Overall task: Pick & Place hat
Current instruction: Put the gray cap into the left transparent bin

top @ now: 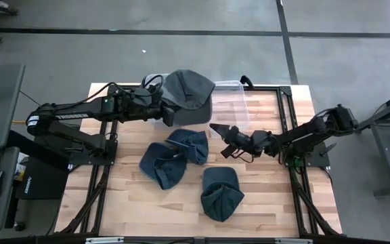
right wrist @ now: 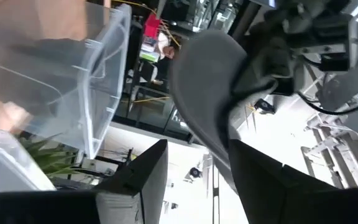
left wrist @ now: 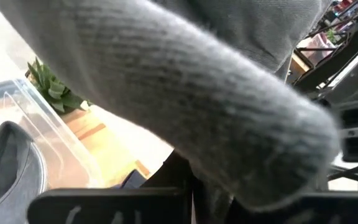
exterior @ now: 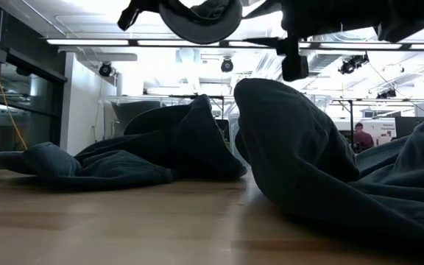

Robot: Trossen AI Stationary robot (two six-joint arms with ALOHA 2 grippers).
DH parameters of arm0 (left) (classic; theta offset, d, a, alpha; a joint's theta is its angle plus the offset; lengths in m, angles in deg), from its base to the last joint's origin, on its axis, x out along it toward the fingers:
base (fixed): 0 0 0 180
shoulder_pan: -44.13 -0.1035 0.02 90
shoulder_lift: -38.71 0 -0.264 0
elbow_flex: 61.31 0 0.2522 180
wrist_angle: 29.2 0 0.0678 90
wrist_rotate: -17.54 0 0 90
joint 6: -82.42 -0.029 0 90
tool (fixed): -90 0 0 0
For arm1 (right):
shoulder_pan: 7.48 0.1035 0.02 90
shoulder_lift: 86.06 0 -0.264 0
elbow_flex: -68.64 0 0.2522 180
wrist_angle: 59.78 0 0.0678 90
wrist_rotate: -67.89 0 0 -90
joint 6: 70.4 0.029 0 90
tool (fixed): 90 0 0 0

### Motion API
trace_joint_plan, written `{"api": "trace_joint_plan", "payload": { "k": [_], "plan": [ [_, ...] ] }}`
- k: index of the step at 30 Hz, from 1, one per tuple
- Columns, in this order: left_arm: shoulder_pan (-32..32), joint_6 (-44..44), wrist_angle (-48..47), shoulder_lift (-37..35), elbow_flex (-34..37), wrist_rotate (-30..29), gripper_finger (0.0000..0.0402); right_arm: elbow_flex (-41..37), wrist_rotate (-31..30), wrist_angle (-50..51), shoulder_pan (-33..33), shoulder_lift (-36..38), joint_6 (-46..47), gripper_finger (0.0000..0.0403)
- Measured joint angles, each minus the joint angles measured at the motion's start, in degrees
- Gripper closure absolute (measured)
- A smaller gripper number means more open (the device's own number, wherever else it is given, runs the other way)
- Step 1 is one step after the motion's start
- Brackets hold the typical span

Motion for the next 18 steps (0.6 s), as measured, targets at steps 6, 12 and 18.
{"api": "trace_joint_plan", "payload": {
  "k": [6,12,18],
  "plan": [
    [0.00,1.34,-1.88,0.02,0.00,2.59,0.0396,0.78,-0.01,0.07,0.00,0.34,-1.35,0.0238],
    [-0.01,1.95,-3.36,0.02,0.00,4.63,0.0396,0.78,0.52,0.55,-0.07,0.35,-1.95,0.0238],
    [-0.01,3.29,-4.53,1.05,0.00,6.29,0.0396,0.78,2.23,0.17,-0.26,0.35,-2.02,0.0238]
  ]
}}
